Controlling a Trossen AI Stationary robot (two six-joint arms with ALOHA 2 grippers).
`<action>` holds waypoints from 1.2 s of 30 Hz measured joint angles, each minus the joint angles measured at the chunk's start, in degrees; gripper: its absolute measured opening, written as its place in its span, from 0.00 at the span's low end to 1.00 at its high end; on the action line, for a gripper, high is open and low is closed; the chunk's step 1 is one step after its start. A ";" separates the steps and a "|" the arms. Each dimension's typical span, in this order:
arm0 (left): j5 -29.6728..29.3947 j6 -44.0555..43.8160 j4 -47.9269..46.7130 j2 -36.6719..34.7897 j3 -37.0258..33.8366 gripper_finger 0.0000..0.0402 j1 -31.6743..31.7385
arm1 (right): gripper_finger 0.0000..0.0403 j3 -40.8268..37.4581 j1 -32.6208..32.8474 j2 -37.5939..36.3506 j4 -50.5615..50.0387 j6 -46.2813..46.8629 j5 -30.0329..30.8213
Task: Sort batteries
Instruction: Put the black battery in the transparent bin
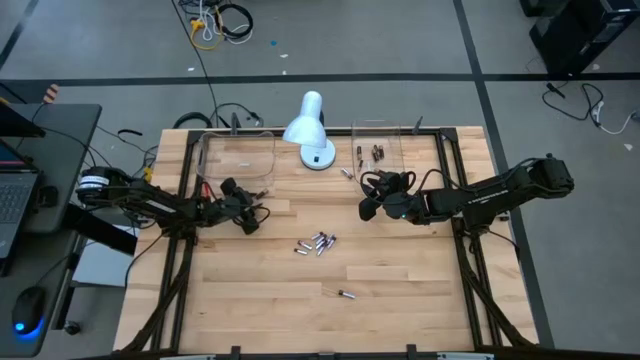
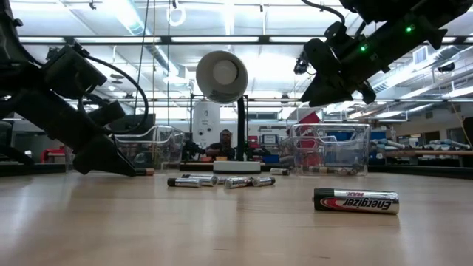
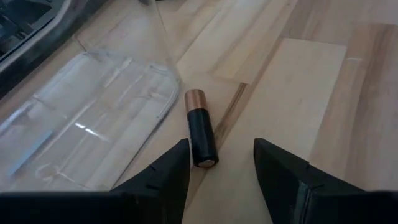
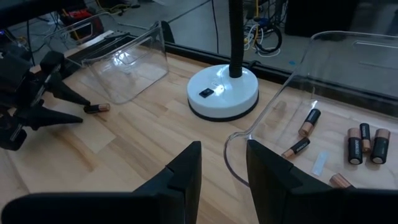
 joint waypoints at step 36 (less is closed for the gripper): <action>0.14 -0.72 -2.16 -0.04 0.10 0.12 -0.04 | 0.28 0.00 -0.01 0.00 -0.02 -0.10 -0.02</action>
